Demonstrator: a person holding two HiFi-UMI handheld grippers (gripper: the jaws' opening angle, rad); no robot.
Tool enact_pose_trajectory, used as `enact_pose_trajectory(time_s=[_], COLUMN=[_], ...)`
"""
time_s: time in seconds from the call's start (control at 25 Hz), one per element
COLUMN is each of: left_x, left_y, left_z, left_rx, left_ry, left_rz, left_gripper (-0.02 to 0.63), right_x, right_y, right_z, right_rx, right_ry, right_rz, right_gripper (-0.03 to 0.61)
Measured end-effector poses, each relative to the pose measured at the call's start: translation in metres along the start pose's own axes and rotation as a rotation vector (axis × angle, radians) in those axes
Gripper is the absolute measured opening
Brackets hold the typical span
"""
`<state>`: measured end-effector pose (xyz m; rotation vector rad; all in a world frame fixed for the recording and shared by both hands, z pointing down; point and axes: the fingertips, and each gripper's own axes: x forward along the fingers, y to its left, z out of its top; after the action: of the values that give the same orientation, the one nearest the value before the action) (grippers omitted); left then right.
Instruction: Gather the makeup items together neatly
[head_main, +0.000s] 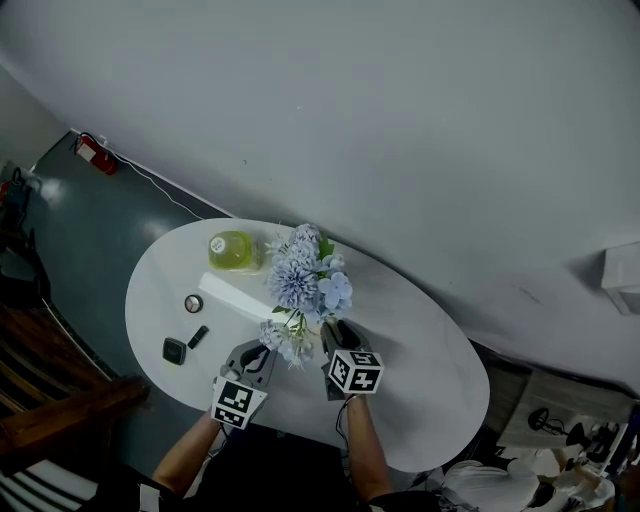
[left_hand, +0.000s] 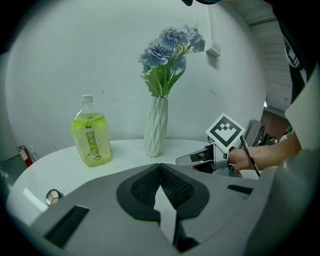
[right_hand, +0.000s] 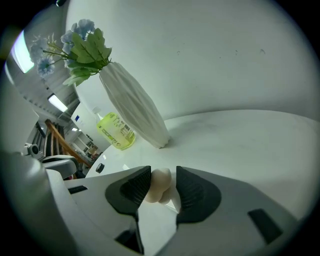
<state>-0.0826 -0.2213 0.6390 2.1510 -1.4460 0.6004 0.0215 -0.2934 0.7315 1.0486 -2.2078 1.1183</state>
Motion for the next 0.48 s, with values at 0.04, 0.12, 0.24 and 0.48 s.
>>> enact_pose_trajectory(time_s=[0.04, 0.12, 0.24, 0.48], left_x=[-0.001, -0.003, -0.007, -0.019], left_y=[0.000, -0.002, -0.004, -0.006], left_z=[-0.001, -0.002, -0.004, -0.006], left_rx=[0.001, 0.001, 0.002, 0.010], left_ry=[0.001, 0.001, -0.003, -0.015], left_rz=[-0.001, -0.003, -0.003, 0.001], left_gripper=[0.017, 0.017, 0.017, 0.017], right_x=[-0.001, -0.002, -0.004, -0.012], right_y=[0.002, 0.009, 0.023, 0.033], right_z=[-0.001, -0.005, -0.012, -0.020], right_rx=[-0.009, -0.033, -0.079, -0.166], right_ry=[0.003, 0.017, 0.028, -0.002], right_rz=[0.009, 0.033, 0.053, 0.003], right_gripper=[0.149, 0.149, 0.150, 0.149])
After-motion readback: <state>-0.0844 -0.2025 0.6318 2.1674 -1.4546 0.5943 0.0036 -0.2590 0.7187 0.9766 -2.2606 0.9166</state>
